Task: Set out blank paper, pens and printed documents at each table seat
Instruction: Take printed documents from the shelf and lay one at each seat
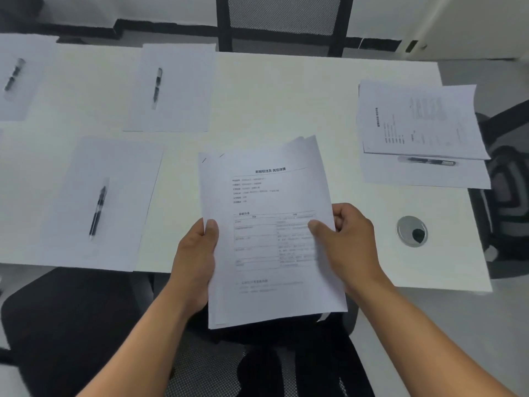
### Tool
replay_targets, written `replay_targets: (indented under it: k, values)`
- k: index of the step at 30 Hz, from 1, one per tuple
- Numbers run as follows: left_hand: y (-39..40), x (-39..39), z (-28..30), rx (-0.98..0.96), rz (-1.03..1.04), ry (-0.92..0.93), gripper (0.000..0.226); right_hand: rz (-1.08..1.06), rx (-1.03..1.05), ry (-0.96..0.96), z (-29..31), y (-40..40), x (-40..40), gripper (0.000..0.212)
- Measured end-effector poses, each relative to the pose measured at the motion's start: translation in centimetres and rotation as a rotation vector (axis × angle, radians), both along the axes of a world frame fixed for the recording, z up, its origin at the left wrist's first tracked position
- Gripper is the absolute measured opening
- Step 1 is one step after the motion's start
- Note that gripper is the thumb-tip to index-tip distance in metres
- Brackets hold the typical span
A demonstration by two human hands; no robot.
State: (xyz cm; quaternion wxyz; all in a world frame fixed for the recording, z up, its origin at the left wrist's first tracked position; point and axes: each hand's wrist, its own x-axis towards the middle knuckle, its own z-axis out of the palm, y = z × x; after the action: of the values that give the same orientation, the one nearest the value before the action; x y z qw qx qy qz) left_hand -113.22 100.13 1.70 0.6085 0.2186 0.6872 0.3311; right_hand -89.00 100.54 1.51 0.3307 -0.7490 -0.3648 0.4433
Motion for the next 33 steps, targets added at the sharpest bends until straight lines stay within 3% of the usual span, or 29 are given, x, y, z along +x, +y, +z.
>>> replay_targets:
  k: [16, 33]
  values:
    - [1.4, -2.9, 0.7, 0.002, 0.108, 0.021, 0.029, 0.013, -0.078, -0.135, -0.7, 1.5, 2.5, 0.008]
    - [1.3, -5.4, 3.1, 0.008, 0.163, 0.121, 0.028, -0.134, -0.142, -0.232, -2.8, 2.1, 6.5, 0.005]
